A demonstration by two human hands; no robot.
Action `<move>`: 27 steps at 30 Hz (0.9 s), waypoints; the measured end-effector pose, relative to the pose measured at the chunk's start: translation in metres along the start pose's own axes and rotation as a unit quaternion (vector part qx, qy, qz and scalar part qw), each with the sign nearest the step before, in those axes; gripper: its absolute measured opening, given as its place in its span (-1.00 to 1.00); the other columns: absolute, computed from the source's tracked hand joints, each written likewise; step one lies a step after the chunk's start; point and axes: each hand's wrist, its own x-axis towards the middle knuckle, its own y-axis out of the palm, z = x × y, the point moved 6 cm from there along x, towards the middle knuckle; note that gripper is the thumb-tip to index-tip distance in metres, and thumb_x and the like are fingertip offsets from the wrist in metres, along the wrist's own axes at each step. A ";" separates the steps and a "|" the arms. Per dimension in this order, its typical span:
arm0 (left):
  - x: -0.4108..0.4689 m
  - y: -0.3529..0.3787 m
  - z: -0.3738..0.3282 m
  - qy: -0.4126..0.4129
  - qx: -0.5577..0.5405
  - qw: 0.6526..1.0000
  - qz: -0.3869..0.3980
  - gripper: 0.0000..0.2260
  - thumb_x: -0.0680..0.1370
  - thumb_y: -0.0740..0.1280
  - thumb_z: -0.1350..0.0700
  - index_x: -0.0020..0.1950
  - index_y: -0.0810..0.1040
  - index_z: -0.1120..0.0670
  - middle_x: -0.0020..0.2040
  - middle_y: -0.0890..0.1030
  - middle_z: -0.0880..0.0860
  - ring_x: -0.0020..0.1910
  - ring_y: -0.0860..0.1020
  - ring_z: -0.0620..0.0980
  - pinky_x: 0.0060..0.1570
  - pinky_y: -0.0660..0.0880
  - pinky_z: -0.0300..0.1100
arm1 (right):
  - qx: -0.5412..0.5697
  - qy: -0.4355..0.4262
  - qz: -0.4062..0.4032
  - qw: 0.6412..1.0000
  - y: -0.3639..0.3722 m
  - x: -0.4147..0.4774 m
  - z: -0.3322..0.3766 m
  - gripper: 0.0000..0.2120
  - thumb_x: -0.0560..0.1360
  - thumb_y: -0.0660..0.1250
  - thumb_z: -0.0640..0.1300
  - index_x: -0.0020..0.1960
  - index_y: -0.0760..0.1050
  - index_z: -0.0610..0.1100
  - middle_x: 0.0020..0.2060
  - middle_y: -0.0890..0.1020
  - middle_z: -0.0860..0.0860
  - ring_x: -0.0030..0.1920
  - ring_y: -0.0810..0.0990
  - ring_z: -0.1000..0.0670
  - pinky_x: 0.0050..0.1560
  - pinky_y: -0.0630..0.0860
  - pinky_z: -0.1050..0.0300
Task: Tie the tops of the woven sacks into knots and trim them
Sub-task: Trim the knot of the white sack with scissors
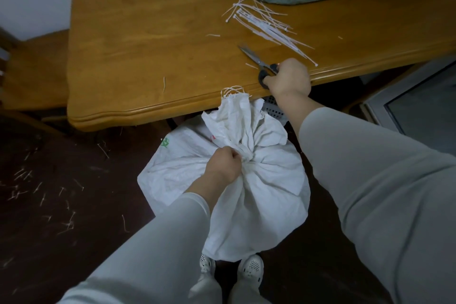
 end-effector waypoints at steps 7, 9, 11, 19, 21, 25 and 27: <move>-0.003 0.001 0.002 -0.005 -0.007 1.000 0.000 -0.74 0.61 0.13 0.14 0.17 0.51 0.22 0.19 0.54 0.15 0.17 0.50 0.10 0.02 0.36 -0.23 | 0.010 -0.047 0.000 0.999 0.000 0.001 0.008 -0.72 0.53 0.32 -0.07 0.17 0.58 -0.17 0.07 0.63 -0.13 0.07 0.59 -0.14 -0.15 0.43 0.13; -0.004 0.001 0.003 -0.008 -0.006 1.000 0.000 -0.74 0.61 0.14 0.13 0.18 0.51 0.21 0.20 0.54 0.14 0.18 0.50 0.10 0.05 0.37 -0.21 | 0.005 -0.090 -0.031 0.995 -0.001 -0.009 0.006 -0.73 0.57 0.23 -0.10 0.21 0.56 -0.12 0.13 0.60 -0.10 0.15 0.52 -0.14 -0.06 0.43 0.10; -0.006 0.000 0.003 -0.004 -0.010 1.000 0.001 -0.74 0.61 0.14 0.14 0.18 0.51 0.22 0.20 0.54 0.16 0.18 0.50 0.11 0.09 0.39 -0.18 | 0.032 -0.117 -0.088 0.989 -0.007 -0.028 -0.001 -0.76 0.57 0.20 -0.11 0.13 0.57 -0.12 0.10 0.57 -0.09 0.09 0.49 -0.10 -0.06 0.39 0.10; -0.013 -0.002 0.004 0.000 -0.061 0.998 0.006 -0.76 0.62 0.16 0.17 0.14 0.51 0.29 0.14 0.57 0.21 0.15 0.51 0.16 0.08 0.40 -0.16 | 0.190 -0.073 0.197 0.959 0.070 -0.118 -0.064 -0.81 0.39 0.35 -0.33 -0.07 0.67 -0.18 -0.21 0.66 0.00 -0.29 0.53 0.12 0.01 0.55 0.11; -0.014 -0.001 0.006 -0.007 -0.093 0.996 0.013 -0.78 0.62 0.16 0.18 0.13 0.50 0.27 0.06 0.56 0.20 0.09 0.52 0.16 0.12 0.44 -0.09 | 0.188 -0.089 0.223 0.952 0.082 -0.130 -0.068 -0.74 0.39 0.40 -0.32 0.07 0.64 -0.18 0.02 0.65 -0.06 -0.23 0.54 0.12 0.00 0.48 0.22; -0.015 0.001 0.011 -0.015 -0.148 0.989 0.016 -0.86 0.61 0.17 0.20 -0.13 0.45 0.13 -0.17 0.49 0.07 -0.08 0.44 0.04 0.08 0.44 -0.06 | 0.144 -0.147 0.224 0.953 0.091 -0.136 -0.062 -0.73 0.45 0.40 -0.23 0.15 0.60 -0.20 0.10 0.56 -0.11 0.05 0.57 -0.07 0.11 0.46 0.15; -0.016 0.002 0.013 -0.016 -0.155 0.988 0.015 -0.82 0.60 0.18 0.19 -0.20 0.43 0.09 -0.25 0.47 0.01 -0.10 0.44 0.03 0.00 0.41 -0.12 | 0.134 -0.149 0.200 0.959 0.090 -0.135 -0.060 -0.73 0.47 0.39 -0.16 0.16 0.60 -0.18 0.09 0.54 -0.11 0.07 0.54 -0.06 0.11 0.44 0.16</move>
